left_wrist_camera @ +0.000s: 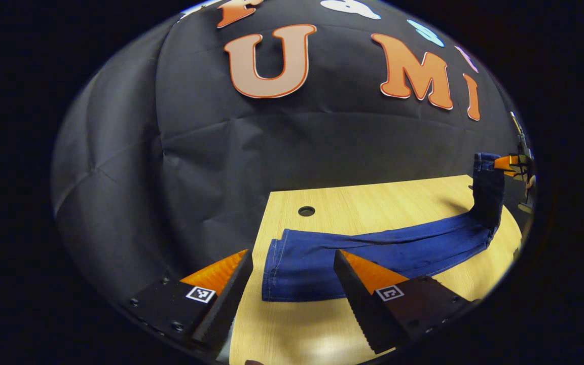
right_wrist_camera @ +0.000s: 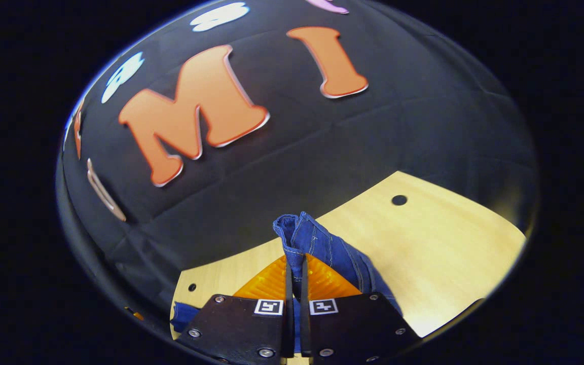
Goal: Grasp the waist and the cuffs of the jeans and fold them to make the two legs overlap; first hold the waist and fold one-third of the jeans toward the cuffs, then hold the cuffs and fold the remaining one-third in the same direction to finish folding.
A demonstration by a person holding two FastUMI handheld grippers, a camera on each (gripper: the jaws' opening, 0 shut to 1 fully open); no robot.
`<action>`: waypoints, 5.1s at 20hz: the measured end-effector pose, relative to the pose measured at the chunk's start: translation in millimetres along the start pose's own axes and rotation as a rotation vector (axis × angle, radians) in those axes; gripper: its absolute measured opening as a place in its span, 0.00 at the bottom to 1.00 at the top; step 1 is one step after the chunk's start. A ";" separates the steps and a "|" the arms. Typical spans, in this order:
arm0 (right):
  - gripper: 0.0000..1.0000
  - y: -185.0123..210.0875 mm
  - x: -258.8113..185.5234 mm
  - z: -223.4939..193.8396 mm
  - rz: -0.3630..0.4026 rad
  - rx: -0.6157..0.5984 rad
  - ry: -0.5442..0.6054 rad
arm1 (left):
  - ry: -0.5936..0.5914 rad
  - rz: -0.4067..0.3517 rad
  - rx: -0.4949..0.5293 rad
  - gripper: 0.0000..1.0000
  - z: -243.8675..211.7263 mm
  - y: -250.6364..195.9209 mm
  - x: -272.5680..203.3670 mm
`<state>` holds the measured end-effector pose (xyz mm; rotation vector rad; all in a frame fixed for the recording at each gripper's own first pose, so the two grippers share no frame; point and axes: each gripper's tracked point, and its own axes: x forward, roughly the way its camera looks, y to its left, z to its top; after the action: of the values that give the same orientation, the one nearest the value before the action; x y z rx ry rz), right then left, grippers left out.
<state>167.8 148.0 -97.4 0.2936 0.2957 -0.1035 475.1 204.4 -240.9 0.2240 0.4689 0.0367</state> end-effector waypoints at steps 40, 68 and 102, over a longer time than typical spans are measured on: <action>0.98 63.7 -1.0 -151.1 0.200 -0.163 0.335 | 0.359 -0.099 -1.097 0.98 -126.3 46.9 39.8; 0.98 -2.0 -5.1 -87.0 0.172 -0.054 0.268 | 0.284 -0.058 -0.813 0.08 -29.6 -36.2 100.4; 0.98 -257.1 -96.4 36.0 0.014 -0.110 0.107 | 0.288 -0.230 0.330 0.10 -42.7 -581.8 88.7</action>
<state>49.0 -102.1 -104.7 0.1928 0.4037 -0.0574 525.5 -346.3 -446.7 0.4909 0.7854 -0.2381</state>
